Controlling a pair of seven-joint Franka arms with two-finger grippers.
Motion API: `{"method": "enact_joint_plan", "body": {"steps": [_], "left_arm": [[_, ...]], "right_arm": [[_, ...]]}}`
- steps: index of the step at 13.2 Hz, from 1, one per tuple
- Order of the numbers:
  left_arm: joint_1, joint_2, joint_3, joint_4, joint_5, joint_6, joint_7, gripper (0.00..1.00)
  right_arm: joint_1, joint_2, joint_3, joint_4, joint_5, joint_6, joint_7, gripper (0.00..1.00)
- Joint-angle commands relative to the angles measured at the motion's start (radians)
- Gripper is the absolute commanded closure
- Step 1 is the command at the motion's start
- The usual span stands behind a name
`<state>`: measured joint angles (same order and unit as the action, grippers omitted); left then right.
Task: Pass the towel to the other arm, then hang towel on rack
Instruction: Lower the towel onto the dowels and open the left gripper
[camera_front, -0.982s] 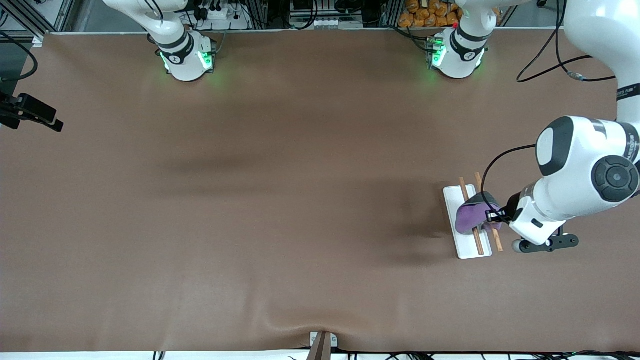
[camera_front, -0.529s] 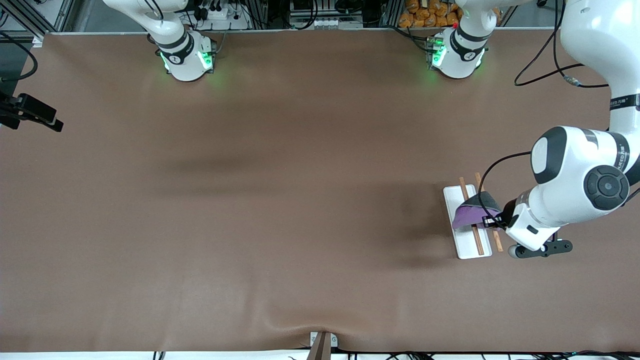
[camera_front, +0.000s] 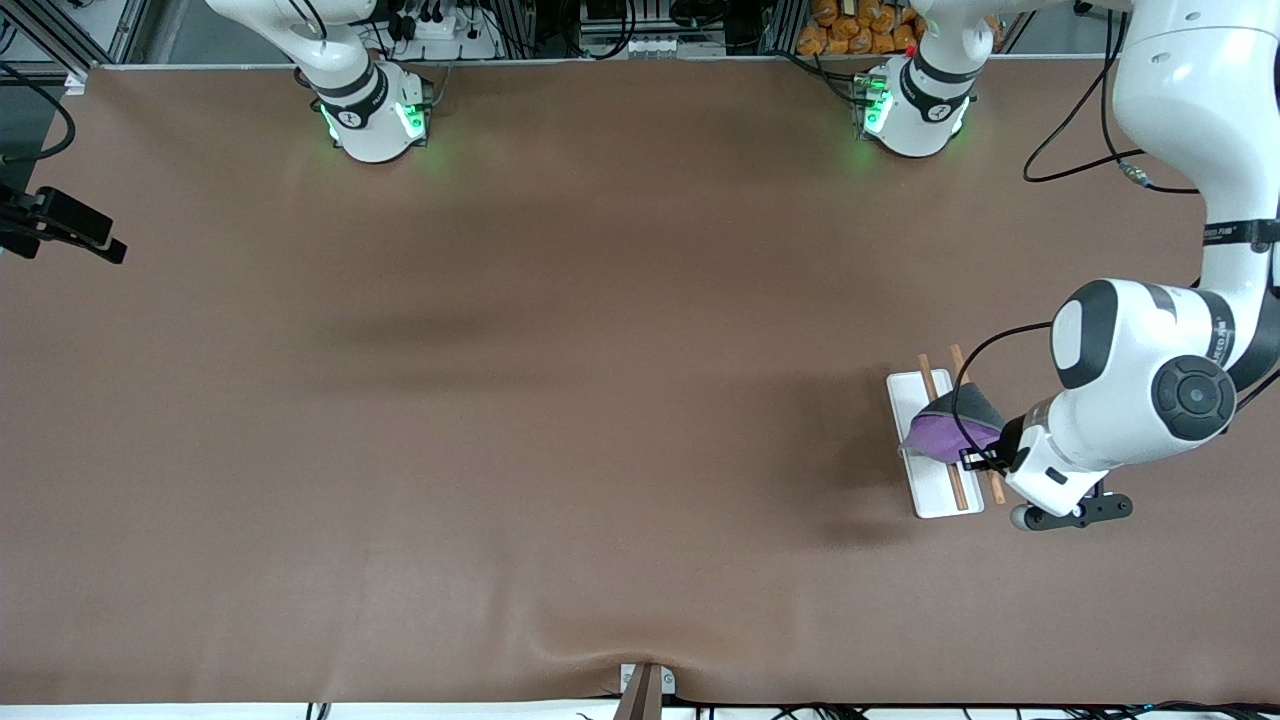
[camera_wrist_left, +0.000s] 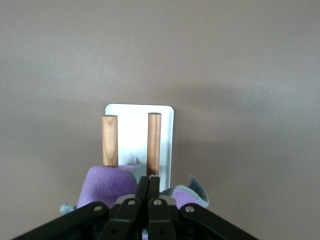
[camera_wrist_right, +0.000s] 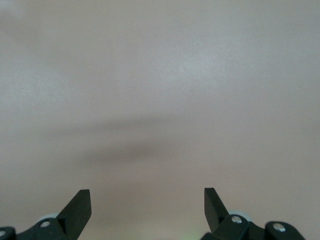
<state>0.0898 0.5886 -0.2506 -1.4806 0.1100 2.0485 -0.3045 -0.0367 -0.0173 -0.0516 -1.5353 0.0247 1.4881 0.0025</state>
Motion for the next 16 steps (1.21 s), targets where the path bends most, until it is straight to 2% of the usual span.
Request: {"method": "enact_joint_plan", "body": {"steps": [1,2,3,4,9,16], "left_arm": [[-0.012,0.025,0.001,0.025,0.02,0.028,-0.018,0.86],[-0.013,0.026,0.001,0.026,0.019,0.033,-0.019,0.4],[-0.013,0.025,0.001,0.026,0.019,0.033,-0.016,0.05],[-0.013,0.019,0.001,0.028,0.017,0.033,-0.012,0.0],[-0.024,-0.001,-0.001,0.071,0.02,0.019,-0.011,0.0],[-0.022,-0.125,-0.013,0.069,0.023,-0.08,-0.007,0.0]], "right_arm": [[-0.002,-0.004,0.003,0.01,-0.011,-0.011,0.017,0.0],[-0.002,-0.004,0.003,0.01,-0.011,-0.011,0.017,0.0],[-0.002,-0.004,0.003,0.01,-0.011,-0.011,0.017,0.0],[-0.002,-0.004,0.003,0.01,-0.011,-0.009,0.017,0.0],[-0.003,-0.004,0.001,0.01,-0.011,-0.008,0.017,0.0],[-0.005,-0.004,0.001,0.01,-0.011,-0.006,0.017,0.0]]}}
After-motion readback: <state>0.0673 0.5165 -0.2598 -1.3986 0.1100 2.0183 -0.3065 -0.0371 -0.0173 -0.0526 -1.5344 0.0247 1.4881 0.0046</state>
